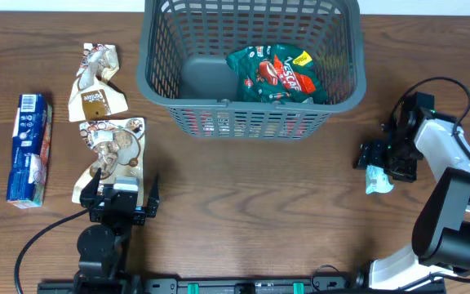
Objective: Pack container
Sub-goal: 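Lower the right gripper and close it on the pale green wipes packet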
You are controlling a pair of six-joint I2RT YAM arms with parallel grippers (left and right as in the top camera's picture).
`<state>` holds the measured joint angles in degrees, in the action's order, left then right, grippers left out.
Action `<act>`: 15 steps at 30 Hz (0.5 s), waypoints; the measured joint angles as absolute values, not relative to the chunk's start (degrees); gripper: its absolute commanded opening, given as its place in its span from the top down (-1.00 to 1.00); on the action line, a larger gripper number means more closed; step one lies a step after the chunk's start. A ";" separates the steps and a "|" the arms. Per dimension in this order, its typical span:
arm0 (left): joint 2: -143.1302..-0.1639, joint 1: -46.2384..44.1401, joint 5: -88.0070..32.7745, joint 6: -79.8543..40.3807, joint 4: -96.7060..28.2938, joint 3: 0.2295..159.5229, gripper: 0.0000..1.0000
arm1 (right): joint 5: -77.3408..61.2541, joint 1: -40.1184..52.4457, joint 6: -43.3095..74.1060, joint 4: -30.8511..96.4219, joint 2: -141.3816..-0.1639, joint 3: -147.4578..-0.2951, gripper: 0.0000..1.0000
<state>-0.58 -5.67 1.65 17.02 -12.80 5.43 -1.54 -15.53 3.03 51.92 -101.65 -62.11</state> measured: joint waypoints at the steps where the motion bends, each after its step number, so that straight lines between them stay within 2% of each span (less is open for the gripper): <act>1: -0.58 -5.67 1.63 17.02 -12.80 5.43 -0.97 | -1.56 -15.53 3.01 51.16 -101.65 -61.78 -0.62; 4: -0.58 -5.67 1.63 16.99 -12.80 5.43 -0.97 | -1.56 -15.53 3.03 48.34 -101.65 -60.34 -0.58; 5: -0.58 -5.67 1.65 16.99 -12.80 5.43 -0.97 | -1.58 -15.53 3.03 47.48 -101.65 -59.75 -0.52; 7: -0.58 -5.67 1.63 16.99 -12.80 5.43 -0.97 | -1.72 -15.53 2.98 45.84 -101.65 -58.46 -0.26; 9: -0.58 -5.69 1.63 17.02 -12.82 5.43 -0.97 | -1.80 -15.53 3.09 44.58 -101.65 -57.36 0.09; 11: -0.58 -5.67 1.63 17.02 -12.80 5.43 -0.97 | -1.26 -15.53 3.14 43.55 -101.54 -56.45 0.90; 12: -0.58 -5.67 1.63 16.99 -12.80 5.43 -0.97 | -1.08 -15.55 3.46 42.96 -101.41 -56.18 0.97; 15: -0.58 -5.67 1.63 17.02 -12.80 5.43 -0.97 | -1.26 -15.57 3.66 42.13 -100.71 -55.75 0.97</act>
<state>-0.58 -5.67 1.63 17.02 -12.80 5.43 -1.26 -15.57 3.66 42.13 -100.71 -55.75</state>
